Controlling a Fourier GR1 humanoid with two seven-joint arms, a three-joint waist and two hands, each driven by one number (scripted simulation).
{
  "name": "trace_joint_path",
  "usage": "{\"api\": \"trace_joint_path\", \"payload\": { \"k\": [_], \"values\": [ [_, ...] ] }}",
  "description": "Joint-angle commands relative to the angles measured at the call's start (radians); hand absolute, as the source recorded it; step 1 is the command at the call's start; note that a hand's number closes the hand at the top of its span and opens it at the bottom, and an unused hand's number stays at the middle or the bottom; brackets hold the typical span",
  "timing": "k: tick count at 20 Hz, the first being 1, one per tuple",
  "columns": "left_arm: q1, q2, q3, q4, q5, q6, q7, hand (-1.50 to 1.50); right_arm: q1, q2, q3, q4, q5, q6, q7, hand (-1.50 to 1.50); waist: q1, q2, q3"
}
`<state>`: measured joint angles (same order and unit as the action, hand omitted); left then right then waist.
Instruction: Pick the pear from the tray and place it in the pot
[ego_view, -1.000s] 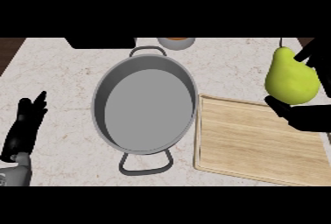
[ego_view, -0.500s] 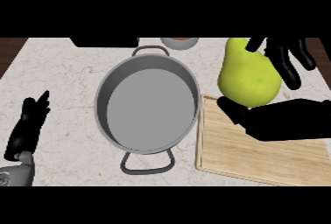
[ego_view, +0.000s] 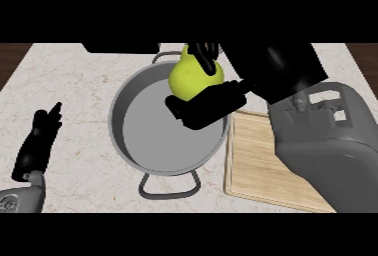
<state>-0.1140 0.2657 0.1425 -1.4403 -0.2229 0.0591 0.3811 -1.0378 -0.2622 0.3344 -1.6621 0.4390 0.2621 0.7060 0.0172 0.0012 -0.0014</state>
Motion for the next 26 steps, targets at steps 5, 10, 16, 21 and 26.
{"api": "trace_joint_path", "payload": {
  "k": [5, 10, 16, 21, 26],
  "values": [
    [-0.031, -0.009, -0.004, 0.016, -0.012, 0.003, 0.0, 0.0, -0.008, 0.183, 0.014, 0.268, 0.007, -0.026, -0.028, 1.5, -0.005, 0.003, 0.001],
    [-0.02, -0.018, 0.003, 0.045, -0.005, -0.001, -0.02, 0.0, 0.015, 0.259, 0.068, 0.436, 0.007, -0.151, -0.106, -1.5, 0.003, 0.004, 0.001],
    [0.008, 0.003, 0.018, -0.007, 0.022, -0.033, -0.023, 0.0, 0.033, 0.261, 0.006, 0.478, -0.159, -0.378, -0.22, -1.5, 0.018, 0.005, 0.001],
    [0.034, -0.002, 0.026, -0.014, 0.008, -0.013, -0.03, 0.0, 0.122, 0.262, -0.092, 0.424, -0.195, -0.496, -0.321, -1.5, -0.005, 0.001, 0.002],
    [-0.032, 0.019, 0.034, -0.03, 0.016, -0.029, 0.047, 0.0, 0.108, 0.195, -0.267, 0.465, -0.238, -0.51, -0.4, -1.5, -0.011, 0.003, 0.002]
  ]
}}
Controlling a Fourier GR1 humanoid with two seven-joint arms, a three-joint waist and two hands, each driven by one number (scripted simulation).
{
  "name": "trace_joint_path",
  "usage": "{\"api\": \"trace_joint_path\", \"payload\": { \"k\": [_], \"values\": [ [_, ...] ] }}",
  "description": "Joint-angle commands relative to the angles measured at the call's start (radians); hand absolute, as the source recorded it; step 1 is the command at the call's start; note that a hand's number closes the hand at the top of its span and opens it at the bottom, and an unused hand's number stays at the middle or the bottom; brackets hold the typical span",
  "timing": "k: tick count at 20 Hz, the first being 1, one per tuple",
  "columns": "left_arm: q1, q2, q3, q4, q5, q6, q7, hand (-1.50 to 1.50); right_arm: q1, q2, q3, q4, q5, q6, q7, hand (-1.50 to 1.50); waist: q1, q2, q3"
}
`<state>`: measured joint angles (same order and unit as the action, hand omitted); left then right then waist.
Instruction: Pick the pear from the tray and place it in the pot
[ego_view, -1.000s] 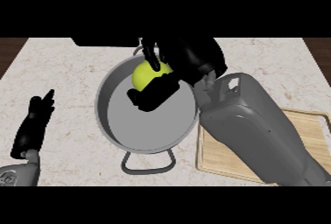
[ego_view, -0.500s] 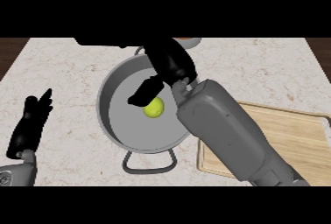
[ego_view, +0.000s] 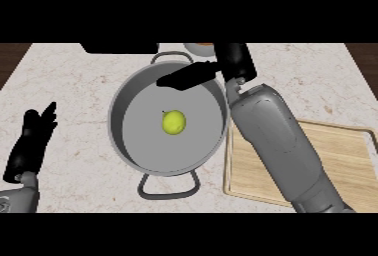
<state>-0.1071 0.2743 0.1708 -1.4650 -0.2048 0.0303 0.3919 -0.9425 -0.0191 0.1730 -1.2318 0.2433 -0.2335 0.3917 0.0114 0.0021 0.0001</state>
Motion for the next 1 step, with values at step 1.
{"api": "trace_joint_path", "payload": {
  "k": [1],
  "values": [
    [-0.011, 0.008, 0.013, 0.015, 0.002, -0.005, 0.005, 0.0, 0.055, -0.029, -0.074, -0.06, -0.021, -0.03, -0.029, -1.5, -0.013, -0.003, 0.0]
  ]
}}
